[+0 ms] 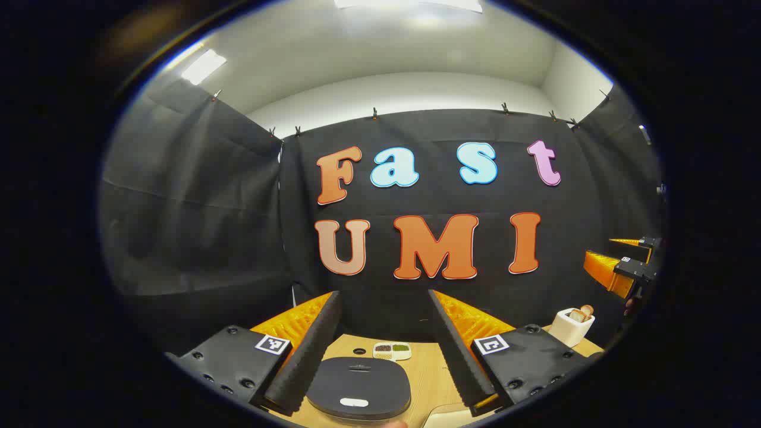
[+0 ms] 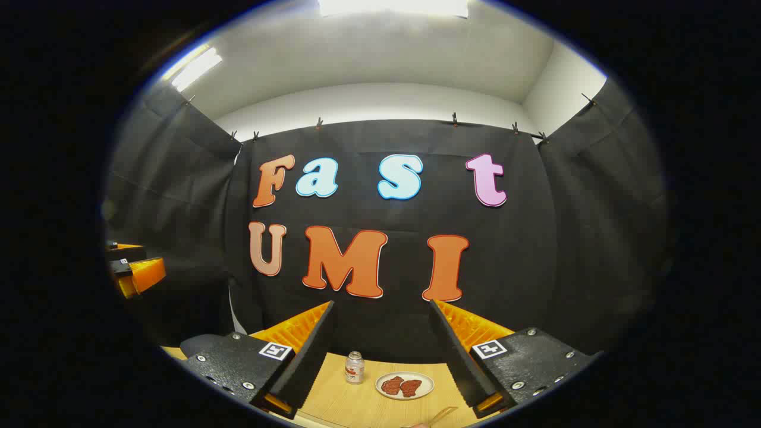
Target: Close the left gripper, press the button to open the rice cooker; take a wooden spoon from the chopstick holder with the right hand, scoop a spoonful of rice and pour it into the rice cooker, then put the wooden spoon back into the chopstick holder.
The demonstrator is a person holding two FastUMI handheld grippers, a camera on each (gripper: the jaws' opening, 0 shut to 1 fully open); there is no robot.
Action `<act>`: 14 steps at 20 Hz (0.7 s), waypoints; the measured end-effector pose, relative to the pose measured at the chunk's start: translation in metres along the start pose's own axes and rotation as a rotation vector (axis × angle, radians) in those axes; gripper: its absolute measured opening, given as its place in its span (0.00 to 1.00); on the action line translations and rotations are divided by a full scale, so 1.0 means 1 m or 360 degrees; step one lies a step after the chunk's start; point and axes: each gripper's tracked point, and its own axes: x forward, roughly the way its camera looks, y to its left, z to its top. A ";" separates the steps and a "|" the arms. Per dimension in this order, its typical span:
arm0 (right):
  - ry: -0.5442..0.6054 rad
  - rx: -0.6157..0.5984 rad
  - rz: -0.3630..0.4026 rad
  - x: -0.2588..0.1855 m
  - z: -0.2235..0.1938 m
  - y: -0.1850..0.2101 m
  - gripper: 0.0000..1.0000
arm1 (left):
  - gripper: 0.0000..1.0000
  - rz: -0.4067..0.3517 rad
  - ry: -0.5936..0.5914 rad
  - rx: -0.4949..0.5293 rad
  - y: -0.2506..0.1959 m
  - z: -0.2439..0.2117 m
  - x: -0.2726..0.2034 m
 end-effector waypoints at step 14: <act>0.0033 -0.0015 -0.0008 -0.007 -0.012 -0.002 0.96 | 0.96 -0.0056 0.0072 -0.0010 -0.024 -0.022 -0.006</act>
